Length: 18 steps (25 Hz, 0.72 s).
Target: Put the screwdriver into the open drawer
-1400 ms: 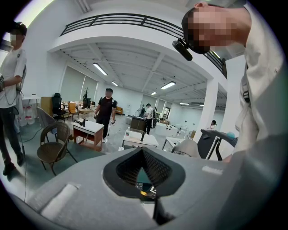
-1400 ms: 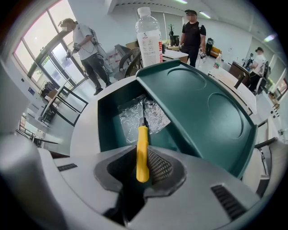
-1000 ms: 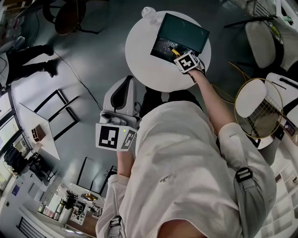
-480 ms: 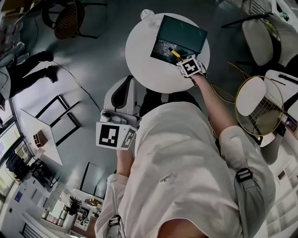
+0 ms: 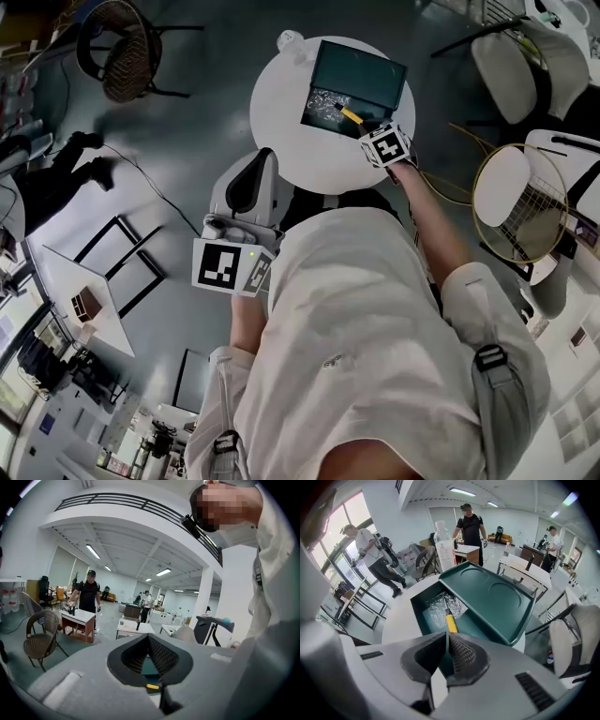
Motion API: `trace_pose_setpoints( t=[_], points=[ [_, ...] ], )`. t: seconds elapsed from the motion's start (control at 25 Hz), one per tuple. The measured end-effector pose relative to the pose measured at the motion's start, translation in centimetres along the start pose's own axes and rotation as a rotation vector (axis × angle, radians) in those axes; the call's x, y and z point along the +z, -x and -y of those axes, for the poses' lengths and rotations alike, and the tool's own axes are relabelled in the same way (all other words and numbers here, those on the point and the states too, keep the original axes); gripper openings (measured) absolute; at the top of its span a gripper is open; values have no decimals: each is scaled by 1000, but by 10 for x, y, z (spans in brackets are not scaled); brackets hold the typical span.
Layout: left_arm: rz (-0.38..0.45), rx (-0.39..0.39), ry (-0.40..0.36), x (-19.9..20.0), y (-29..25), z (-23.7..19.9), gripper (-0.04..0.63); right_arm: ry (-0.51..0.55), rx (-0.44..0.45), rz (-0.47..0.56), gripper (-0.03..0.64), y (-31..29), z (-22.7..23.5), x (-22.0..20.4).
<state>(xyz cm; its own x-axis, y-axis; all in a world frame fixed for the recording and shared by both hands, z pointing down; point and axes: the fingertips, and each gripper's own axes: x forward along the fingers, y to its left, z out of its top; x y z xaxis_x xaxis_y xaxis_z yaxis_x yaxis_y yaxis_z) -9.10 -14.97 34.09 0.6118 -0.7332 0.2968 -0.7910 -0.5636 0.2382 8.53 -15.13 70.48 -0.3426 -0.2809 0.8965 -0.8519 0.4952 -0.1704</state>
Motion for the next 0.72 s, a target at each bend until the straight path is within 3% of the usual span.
trace_pose_setpoints(
  t=[0.72],
  points=[
    [5, -199, -30, 1, 6, -16, 12, -37, -93, 228, 15, 92, -65, 48]
  ],
)
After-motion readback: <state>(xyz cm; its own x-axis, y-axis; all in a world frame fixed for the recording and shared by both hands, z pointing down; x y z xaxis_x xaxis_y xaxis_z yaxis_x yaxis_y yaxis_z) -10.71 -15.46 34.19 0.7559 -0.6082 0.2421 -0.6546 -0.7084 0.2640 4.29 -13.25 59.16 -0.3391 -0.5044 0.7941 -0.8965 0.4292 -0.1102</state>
